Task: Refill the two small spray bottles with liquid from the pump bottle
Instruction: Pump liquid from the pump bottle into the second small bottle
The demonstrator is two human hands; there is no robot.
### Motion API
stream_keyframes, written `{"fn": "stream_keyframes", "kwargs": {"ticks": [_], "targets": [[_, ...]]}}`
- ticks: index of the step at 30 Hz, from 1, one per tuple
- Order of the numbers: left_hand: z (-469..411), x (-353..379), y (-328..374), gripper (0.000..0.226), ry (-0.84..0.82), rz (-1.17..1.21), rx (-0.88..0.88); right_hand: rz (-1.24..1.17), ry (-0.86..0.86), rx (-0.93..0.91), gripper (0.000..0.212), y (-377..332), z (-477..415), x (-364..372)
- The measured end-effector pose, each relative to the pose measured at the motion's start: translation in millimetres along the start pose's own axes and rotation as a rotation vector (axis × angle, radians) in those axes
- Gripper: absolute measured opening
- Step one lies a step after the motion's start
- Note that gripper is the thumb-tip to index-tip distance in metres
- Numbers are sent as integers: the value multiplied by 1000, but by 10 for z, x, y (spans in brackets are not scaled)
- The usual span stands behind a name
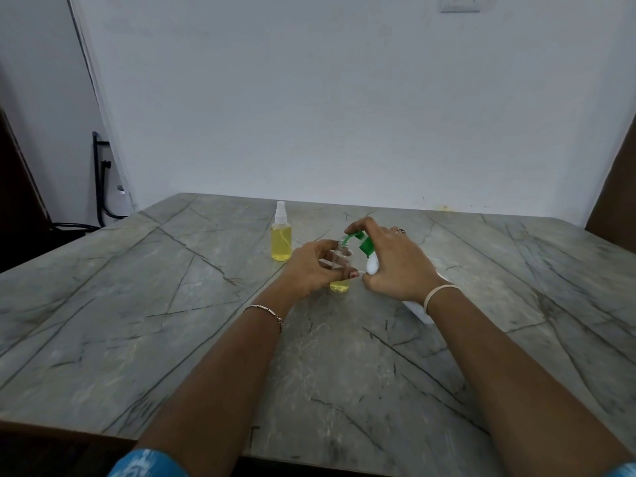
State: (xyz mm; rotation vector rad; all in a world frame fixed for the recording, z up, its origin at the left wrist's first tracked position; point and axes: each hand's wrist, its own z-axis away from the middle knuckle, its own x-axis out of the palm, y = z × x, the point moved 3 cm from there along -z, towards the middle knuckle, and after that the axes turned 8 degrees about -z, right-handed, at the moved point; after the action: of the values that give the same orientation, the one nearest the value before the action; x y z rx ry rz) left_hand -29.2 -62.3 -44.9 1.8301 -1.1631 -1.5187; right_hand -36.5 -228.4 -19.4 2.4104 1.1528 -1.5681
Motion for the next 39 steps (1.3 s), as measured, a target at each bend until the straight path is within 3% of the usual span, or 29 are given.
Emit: {"fn": "stream_keyframes", "kwargs": {"ticks": [5, 21, 28, 34, 39], "targets": [[40, -15, -14, 56, -19, -88, 33, 17, -8, -4, 79, -15, 23, -9], [57, -21, 3, 59, -10, -156, 56, 52, -3, -4, 78, -65, 50, -46], [72, -4, 7, 66, 8, -190, 64, 55, -3, -1, 76, -71, 51, -37], [79, 10, 13, 88, 11, -245, 44, 53, 15, -10, 72, -76, 49, -44], [92, 12, 21, 85, 25, -260, 47, 86, 11, -17, 80, -65, 43, -30]]}}
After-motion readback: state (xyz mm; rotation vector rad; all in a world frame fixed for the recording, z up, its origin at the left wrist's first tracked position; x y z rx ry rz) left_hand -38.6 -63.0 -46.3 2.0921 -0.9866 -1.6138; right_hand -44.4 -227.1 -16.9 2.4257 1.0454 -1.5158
